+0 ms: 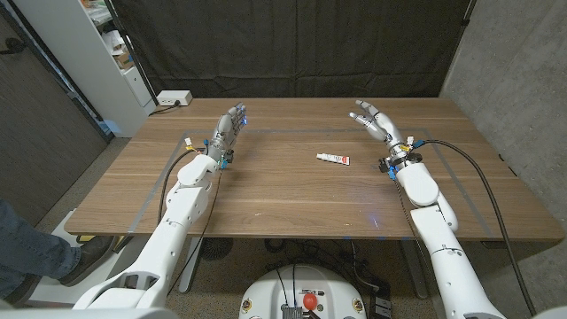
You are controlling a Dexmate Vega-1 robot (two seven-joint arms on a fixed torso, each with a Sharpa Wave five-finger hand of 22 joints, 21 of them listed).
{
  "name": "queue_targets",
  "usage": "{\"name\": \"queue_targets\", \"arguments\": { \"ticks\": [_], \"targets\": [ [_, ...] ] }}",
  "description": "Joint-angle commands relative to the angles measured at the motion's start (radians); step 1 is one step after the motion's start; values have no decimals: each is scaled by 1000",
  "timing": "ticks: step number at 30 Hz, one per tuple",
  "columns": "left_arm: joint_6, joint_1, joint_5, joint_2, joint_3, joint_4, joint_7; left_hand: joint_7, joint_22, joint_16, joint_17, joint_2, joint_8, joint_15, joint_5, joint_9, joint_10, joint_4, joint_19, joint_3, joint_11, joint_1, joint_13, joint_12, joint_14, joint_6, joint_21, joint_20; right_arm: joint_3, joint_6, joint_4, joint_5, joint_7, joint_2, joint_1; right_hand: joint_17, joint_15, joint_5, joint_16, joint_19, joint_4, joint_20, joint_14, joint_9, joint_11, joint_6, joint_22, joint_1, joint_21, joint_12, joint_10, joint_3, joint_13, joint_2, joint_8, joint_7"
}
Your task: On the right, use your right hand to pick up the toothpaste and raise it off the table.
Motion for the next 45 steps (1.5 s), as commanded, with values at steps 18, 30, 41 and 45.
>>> {"name": "queue_targets", "arguments": {
  "ticks": [18, 30, 41, 45],
  "targets": [
    [-7, -7, -5, 1, -7, 12, -13, 6, 6, -5, 4, 6, 0, 5, -4, 5, 15, -2, -5, 1, 2, 17, 5, -6, 2, 6, -14, 12, -36, 7, -52, -146, -75, -41, -20, -6, -10, -2, -3, 14, 0, 1, 9, 3, -1, 17, 2, 25, -15, -12, 20, -3, 3, 0, -1, -2],
    [-7, -4, -5, 0, -7, 12, -14, 5, 6, -5, 4, 8, -1, 6, -4, 5, 19, -3, -4, 1, 6, 20, 5, -7, 1, 7, -19, 13, -52, 2, -66, -200, -101, -60, -25, -9, -13, -2, -1, 19, 0, 3, 17, 3, -3, 26, 2, 35, -21, -14, 30, -4, 3, -1, 0, -3],
    [-11, -6, -7, -5, -7, 16, -13, 4, 6, -5, 4, 9, -1, 6, -4, 5, 21, -3, -4, 1, 2, 21, 5, -8, 2, 9, -23, 16, -62, 7, -73, -215, -110, -74, -29, -13, -17, -2, -5, 1, 1, 11, 13, 4, -10, 34, 2, 44, -39, -19, 38, -7, 4, -2, 1, -11],
    [-12, -6, -8, -4, -6, 18, -17, 5, 7, -5, 4, 10, 0, 7, -5, 5, 22, -3, -3, 0, 4, 22, 5, -8, 2, 10, -25, 20, -67, 7, -78, -222, -111, -79, -31, -14, -17, -2, -6, -1, 2, 13, 13, 4, -2, 40, 2, 48, -44, -16, 54, -8, 4, -2, 2, -15]
  ]
}}
